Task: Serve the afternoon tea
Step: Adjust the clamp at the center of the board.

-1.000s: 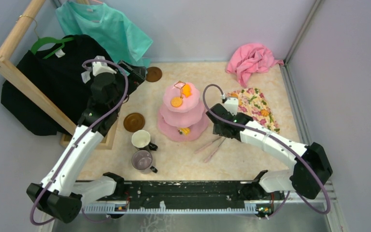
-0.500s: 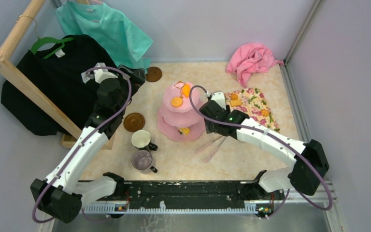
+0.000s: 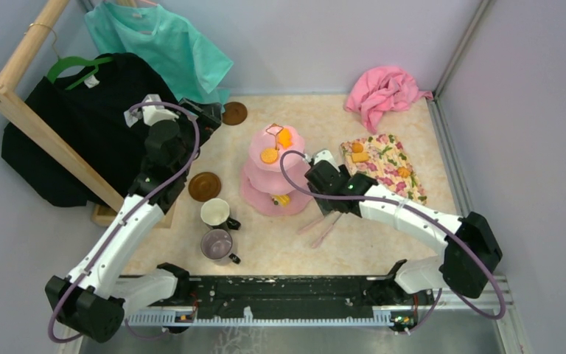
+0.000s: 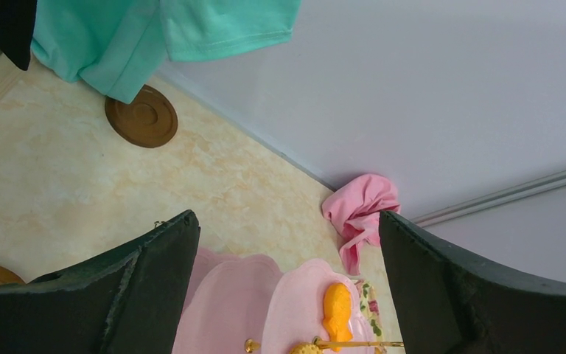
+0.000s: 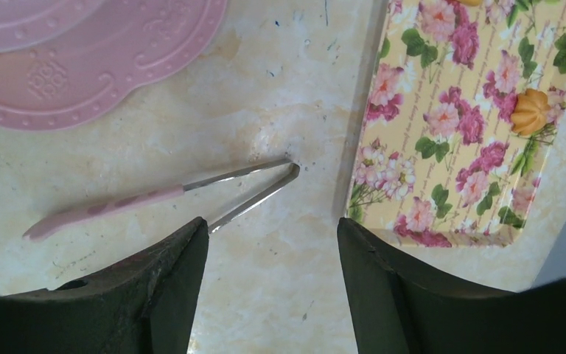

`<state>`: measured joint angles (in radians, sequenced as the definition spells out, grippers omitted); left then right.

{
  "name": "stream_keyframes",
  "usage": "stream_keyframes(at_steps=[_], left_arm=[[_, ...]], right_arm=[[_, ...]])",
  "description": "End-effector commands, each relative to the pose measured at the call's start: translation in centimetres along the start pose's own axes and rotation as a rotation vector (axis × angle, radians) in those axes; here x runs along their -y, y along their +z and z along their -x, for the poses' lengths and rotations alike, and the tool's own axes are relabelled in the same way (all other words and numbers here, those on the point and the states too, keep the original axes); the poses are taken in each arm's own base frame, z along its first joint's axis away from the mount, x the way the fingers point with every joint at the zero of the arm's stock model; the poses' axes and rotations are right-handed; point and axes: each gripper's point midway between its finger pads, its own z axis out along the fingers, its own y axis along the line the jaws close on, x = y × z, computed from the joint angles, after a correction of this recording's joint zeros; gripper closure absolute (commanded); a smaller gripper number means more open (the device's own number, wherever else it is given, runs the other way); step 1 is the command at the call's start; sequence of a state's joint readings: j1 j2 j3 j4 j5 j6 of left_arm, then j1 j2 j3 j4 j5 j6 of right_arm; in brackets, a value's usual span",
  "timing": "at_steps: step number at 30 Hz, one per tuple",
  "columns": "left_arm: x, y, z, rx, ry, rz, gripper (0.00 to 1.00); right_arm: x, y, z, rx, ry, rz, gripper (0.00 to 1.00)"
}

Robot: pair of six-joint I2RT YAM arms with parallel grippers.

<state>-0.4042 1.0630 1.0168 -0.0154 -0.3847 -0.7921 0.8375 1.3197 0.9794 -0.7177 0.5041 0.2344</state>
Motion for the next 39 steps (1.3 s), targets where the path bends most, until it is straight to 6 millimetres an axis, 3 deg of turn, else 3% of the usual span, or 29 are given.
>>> stream_keyframes(at_steps=[1,7,26,39], left_arm=[[1.4,-0.8,0.8,0.002,-0.018,-0.049,0.04],[0.9,-1.2,0.7,-0.002,-0.004,-0.035,0.04],[0.8,-2.3,3.6,0.086,0.067,-0.012,0.04],[1.1,-2.0,4.0,0.105,0.080,-0.017,0.03]], right_arm=[[-1.1,-0.4,0.5,0.046,-0.039,0.076,0.35],[-2.6,0.8,-1.4,0.003,-0.063,0.140,0.35],[-4.8,4.7,-2.7,-0.101,-0.232,0.170,0.36],[-5.9,6.0,-3.6,-0.084,-0.307,0.223,0.37]])
